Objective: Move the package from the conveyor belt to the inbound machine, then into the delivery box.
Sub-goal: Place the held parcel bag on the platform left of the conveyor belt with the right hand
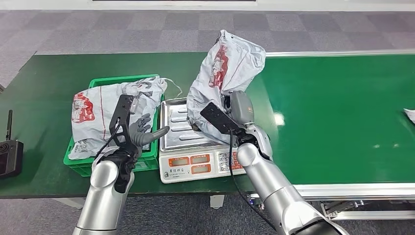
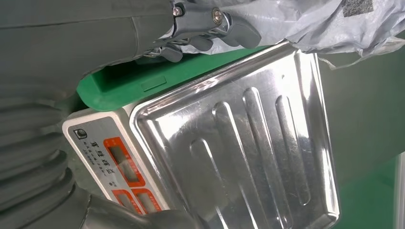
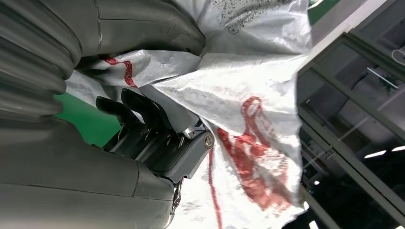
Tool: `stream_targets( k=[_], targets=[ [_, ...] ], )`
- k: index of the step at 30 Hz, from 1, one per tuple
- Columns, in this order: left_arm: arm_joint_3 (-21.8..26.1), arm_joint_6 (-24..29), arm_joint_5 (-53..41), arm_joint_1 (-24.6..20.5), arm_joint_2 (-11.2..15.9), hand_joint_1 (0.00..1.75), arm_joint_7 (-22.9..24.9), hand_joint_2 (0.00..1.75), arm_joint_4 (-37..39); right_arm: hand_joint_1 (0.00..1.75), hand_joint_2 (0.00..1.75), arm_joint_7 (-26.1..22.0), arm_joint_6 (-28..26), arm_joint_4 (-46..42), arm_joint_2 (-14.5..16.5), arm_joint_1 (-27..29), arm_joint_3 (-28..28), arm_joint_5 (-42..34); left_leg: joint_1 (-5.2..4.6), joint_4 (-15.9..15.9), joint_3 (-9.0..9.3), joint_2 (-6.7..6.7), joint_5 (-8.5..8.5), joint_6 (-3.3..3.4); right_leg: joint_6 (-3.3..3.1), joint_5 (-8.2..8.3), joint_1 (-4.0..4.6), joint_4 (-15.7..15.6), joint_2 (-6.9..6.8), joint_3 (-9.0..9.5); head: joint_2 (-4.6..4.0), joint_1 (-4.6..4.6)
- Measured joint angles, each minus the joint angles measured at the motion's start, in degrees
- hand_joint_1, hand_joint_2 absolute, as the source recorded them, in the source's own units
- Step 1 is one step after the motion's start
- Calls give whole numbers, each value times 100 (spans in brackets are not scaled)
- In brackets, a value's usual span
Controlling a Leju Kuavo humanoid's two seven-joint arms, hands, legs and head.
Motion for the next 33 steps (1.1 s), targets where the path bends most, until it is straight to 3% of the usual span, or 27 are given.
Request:
stream_targets(
  k=[4,8,19,22,28,33],
  targets=[
    [2,0,1,-6,0,0,0,175,9,175,175,3,-2,30,10,-1,44,-36,0,0,0,0,0,0,0,0,0,0,0,0,0,0],
    [11,-14,2,-5,0,0,0,175,21,0,175,41,-43,45,10,1,103,-164,0,0,0,1,0,0,0,0,0,0,0,-1,0,0],
    [23,-114,-23,-4,0,0,0,175,108,0,175,224,120,22,-185,97,153,-728,0,0,0,0,0,0,0,0,0,-1,0,-1,0,1],
    [23,-56,-28,-3,2,0,0,175,132,0,175,113,583,-8,-276,136,161,-1220,0,0,1,1,0,0,0,0,0,-1,0,-2,0,1],
    [23,73,-20,-5,35,0,0,175,150,0,175,-447,2215,-313,-532,223,66,-2902,0,0,0,0,0,0,0,0,0,-1,0,-2,0,1],
    [26,96,-17,-70,72,0,0,175,179,0,175,-691,2519,-617,-689,231,-146,-3749,0,0,1,1,0,0,0,1,0,-1,0,-1,0,0]
  ],
)
